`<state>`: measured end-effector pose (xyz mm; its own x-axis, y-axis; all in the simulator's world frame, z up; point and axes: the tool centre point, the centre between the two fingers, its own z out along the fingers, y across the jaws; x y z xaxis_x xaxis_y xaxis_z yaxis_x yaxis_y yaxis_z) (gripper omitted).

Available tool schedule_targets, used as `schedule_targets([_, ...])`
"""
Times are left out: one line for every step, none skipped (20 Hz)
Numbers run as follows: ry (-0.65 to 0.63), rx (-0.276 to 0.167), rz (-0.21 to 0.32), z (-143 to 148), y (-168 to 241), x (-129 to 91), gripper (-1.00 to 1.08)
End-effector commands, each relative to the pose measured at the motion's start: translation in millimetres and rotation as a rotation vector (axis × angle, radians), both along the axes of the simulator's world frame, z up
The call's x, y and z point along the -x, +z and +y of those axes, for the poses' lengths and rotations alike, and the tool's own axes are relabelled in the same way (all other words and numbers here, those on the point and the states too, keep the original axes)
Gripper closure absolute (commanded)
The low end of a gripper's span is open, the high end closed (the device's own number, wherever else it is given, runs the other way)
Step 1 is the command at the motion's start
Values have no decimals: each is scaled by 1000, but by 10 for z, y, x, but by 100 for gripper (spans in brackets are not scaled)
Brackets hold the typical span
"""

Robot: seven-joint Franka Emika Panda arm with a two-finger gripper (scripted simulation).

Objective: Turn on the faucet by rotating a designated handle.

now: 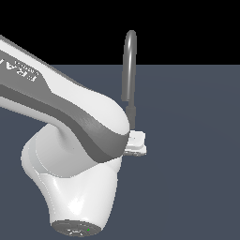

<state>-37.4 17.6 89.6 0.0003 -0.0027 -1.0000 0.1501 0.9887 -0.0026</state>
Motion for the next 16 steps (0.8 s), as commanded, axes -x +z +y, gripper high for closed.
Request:
schedule_targets([0,0,0,31,86,-4,108])
schedule_targets([0,0,0,43,120,-5,108])
schedule_targets([0,0,0,55,154,-7,108])
schedule_targets([0,0,0,67,188,-9,108])
schedule_targets([0,0,0,67,188,-9,108])
schedule_targets([3,-1,9,74,110,-9,108])
schedule_targets([2,-1,8,60,146,-7,108])
schedule_targets([2,-1,8,48,179,-6,108])
schedule_targets([2,-1,7,35,217,-4,108])
schedule_targets([2,-1,7,22,254,-2,108])
schedule_targets([2,-1,6,9,290,0,108])
schedule_targets([1,-1,6,-4,326,2,108])
schedule_targets([1,-1,6,-16,359,4,108])
schedule_targets([1,-1,5,-30,396,6,108])
schedule_targets([1,-1,4,-42,432,8,108])
schedule_targets([1,-1,3,-55,468,10,108])
